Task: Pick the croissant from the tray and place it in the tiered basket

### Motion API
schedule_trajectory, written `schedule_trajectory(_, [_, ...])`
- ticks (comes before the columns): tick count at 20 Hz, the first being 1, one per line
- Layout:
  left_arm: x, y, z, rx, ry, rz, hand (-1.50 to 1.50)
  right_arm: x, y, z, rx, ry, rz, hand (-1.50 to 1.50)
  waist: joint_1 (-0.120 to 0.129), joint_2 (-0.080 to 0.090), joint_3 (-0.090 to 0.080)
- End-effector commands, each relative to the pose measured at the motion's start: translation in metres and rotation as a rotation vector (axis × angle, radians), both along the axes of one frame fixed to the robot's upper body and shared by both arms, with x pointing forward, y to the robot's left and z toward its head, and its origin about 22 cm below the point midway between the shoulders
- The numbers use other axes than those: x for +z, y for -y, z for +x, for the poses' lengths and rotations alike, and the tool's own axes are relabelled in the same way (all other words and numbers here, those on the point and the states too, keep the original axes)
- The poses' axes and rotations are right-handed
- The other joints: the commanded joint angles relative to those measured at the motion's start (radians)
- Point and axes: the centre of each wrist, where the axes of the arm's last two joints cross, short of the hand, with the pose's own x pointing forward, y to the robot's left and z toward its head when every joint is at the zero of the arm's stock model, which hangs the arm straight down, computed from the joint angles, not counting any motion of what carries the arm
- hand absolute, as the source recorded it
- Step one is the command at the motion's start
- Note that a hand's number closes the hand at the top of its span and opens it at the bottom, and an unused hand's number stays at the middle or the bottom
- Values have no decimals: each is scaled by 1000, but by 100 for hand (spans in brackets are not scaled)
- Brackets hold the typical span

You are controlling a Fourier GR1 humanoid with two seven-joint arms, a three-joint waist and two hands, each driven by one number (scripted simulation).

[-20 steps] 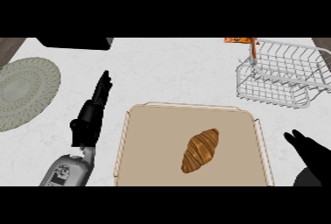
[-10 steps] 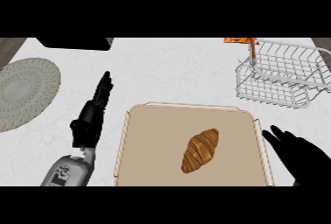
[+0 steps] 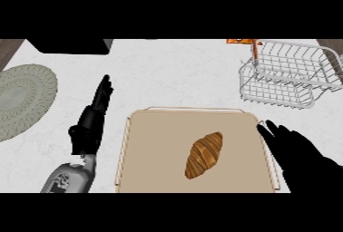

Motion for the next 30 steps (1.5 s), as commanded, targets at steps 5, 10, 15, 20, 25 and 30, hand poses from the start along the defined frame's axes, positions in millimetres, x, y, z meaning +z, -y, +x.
schedule_trajectory(5, [-17, -4, -8, 34, -2, -4, 0, -25, -27, -2, -164, -72, -3, -150, -36, -3, 2])
schedule_trajectory(10, [-10, -19, 1, 20, -11, -3, 0, -39, -55, 12, -141, -50, 6, -150, -29, 0, 3])
schedule_trajectory(15, [-12, -2, -7, 30, -18, -6, 0, -47, -72, 19, -143, -60, 17, -150, -30, -1, 4])
schedule_trajectory(20, [-4, -14, 2, 38, 7, 6, 0, -46, -88, 31, -141, -79, 22, -150, -26, 3, 5])
schedule_trajectory(25, [-12, 4, 1, 41, -10, -3, 0, -52, -98, 28, -145, -89, 34, -150, -36, 1, 5])
schedule_trajectory(30, [0, -17, -3, 27, -3, -4, 0, -64, -110, 39, -163, -110, 19, -150, -25, 2, 6])
